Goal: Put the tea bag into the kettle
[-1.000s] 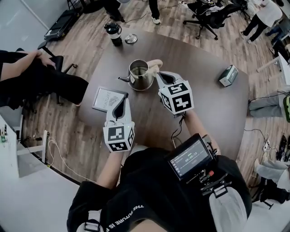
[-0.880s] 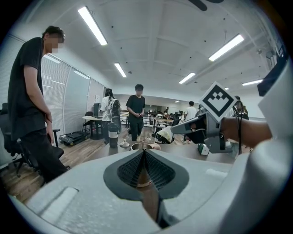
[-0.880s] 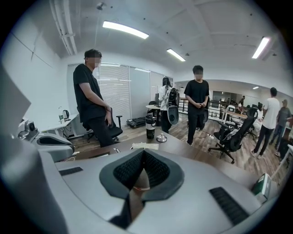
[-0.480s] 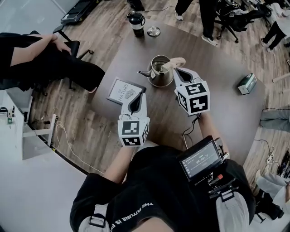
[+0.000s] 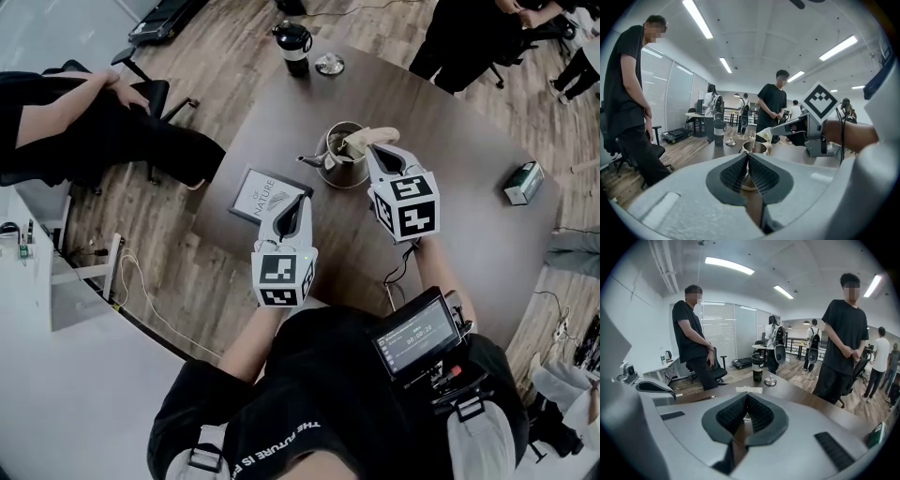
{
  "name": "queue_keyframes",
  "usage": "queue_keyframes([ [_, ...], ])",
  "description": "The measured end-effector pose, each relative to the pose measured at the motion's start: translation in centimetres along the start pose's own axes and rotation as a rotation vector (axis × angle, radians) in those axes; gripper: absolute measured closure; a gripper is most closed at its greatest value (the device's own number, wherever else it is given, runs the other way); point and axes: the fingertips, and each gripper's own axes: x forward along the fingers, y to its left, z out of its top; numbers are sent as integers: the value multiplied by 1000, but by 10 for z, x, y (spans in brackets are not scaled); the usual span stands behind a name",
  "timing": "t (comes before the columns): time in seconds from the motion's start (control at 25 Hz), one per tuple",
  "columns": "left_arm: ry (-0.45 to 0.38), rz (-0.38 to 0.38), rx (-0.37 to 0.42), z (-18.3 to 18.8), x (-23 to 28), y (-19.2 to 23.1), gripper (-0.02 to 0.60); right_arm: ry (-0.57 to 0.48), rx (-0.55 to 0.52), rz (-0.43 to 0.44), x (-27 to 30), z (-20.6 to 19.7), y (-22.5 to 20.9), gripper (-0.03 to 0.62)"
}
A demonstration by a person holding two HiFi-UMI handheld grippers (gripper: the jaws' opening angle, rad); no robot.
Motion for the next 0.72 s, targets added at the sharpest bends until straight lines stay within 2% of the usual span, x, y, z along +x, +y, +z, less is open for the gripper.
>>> queue_keyframes([
  [0.72, 75, -29, -31, -20, 39, 10, 568, 100, 46, 45, 51, -36, 1, 586],
])
